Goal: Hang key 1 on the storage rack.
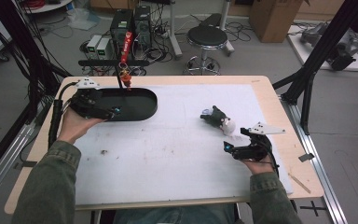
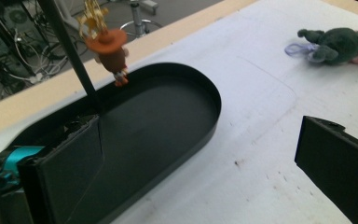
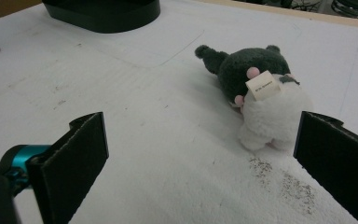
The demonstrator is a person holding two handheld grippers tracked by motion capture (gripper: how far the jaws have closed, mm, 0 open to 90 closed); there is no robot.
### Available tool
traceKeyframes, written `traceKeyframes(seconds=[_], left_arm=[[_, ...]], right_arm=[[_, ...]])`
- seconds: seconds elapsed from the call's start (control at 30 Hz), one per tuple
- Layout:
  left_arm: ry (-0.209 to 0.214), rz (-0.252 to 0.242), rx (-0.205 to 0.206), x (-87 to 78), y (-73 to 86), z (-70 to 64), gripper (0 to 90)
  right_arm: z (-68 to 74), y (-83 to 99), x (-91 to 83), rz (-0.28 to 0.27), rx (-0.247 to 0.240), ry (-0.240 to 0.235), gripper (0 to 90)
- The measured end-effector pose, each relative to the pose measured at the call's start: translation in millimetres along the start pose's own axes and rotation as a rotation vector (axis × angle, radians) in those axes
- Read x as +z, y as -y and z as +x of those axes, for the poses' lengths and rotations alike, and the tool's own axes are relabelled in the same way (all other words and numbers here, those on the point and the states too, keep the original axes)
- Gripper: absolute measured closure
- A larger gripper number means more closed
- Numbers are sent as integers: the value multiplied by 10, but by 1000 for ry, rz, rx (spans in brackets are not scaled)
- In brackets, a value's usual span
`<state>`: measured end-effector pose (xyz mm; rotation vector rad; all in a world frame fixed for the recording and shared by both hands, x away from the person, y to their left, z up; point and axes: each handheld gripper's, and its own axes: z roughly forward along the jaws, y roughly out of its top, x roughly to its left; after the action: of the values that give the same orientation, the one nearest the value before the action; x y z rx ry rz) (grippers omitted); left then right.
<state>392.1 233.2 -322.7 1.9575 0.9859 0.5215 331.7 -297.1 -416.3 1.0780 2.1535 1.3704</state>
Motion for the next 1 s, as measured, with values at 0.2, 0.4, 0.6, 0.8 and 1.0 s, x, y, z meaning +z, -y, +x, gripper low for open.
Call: traceKeyframes(seconds=[0.2,0.4,0.6,0.8,1.0], left_arm=[[7,-7,-47,-44,226,-15,17],[-4,-46,-78,-103,384,-18,17],[-17,-51,-94,-146,549,-29,17],[-9,-87,-129,-215,691,-58,17],[11,-91,-148,-272,784,-85,17]], right_arm=[[5,2,5,6,0,-1,22],[13,2,12,8,3,-2,22],[16,3,25,13,-7,-3,22],[12,3,22,16,-3,2,22],[11,4,24,19,-3,3,22]])
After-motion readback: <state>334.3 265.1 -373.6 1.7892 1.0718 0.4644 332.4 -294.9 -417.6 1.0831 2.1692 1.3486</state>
